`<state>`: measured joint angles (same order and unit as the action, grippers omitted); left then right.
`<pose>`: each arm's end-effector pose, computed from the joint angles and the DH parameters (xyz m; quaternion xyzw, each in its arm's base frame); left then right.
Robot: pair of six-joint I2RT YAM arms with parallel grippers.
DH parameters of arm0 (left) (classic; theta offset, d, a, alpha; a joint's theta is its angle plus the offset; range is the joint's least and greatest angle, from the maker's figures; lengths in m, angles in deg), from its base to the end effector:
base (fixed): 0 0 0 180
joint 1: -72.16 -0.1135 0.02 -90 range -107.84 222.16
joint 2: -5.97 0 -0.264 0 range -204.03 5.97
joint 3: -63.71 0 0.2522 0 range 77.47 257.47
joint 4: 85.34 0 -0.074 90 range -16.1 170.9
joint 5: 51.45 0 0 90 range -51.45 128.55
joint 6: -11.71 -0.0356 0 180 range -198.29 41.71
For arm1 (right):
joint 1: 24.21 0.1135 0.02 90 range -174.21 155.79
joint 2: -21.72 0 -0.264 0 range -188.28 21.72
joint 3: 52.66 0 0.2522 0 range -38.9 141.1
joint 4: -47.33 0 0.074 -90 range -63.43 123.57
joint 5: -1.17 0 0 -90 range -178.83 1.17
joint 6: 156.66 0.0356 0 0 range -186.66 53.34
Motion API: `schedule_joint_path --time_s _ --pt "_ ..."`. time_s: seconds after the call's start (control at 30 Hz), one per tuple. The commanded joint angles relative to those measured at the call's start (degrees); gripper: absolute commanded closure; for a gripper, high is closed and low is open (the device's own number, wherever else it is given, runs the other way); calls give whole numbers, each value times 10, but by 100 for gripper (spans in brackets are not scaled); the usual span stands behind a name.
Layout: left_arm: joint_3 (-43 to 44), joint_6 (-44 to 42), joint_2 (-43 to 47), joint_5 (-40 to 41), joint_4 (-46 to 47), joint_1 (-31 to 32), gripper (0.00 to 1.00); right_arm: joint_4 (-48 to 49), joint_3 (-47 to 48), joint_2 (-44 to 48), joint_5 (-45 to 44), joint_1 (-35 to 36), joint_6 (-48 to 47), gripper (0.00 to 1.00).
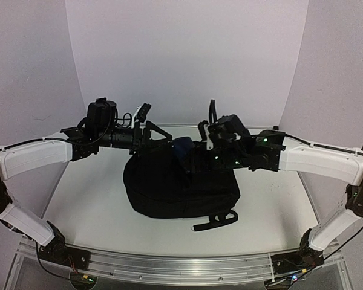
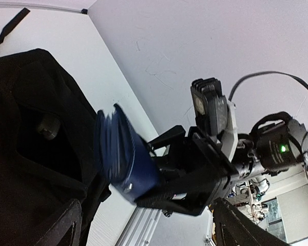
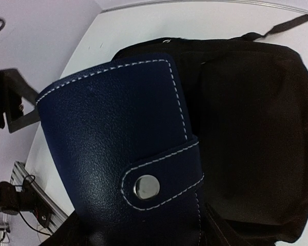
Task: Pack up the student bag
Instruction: Place the personal item in the student bag.
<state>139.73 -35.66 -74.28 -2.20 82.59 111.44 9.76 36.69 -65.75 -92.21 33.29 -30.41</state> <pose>0.2359 -0.2229 0.3267 0.1868 0.7559 -0.5789 0.2420 0.1895 0.2935 0.3216 -0.1508 0.8766 0.3150 0.3310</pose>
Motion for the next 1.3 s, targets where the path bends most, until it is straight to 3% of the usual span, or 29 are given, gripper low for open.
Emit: schedule_joint_path --time_s 0.0,0.2,0.3,0.4,0.53,0.6,0.67,0.77,0.9,1.27 --pt "22 15 -14 -32 15 0 11 32 50 -31 -9 29 -57 39" --pt "27 8 -37 -34 -35 0 12 47 54 -36 4 41 -77 39" --pt "29 10 -48 -47 -39 0 21 50 52 -34 9 44 -83 39" --pt "30 14 -53 -50 -36 0 38 51 51 -36 16 47 -90 38" --pt "27 28 -52 -51 -19 -1 73 51 46 -38 -1 49 -91 32" --pt "25 31 -49 -44 -5 -2 91 48 42 -35 -26 49 -85 22" --pt "23 28 -40 -27 -11 -6 99 45 39 -28 -66 49 -74 10" --pt "13 18 -16 27 -42 -20 100 30 39 -21 -128 49 -56 2" --pt "-9 7 19 98 -75 -43 100 -35 73 -54 -208 48 -32 2" --pt "-49 14 61 147 -96 -80 100 -127 179 -191 -243 2 2 21"
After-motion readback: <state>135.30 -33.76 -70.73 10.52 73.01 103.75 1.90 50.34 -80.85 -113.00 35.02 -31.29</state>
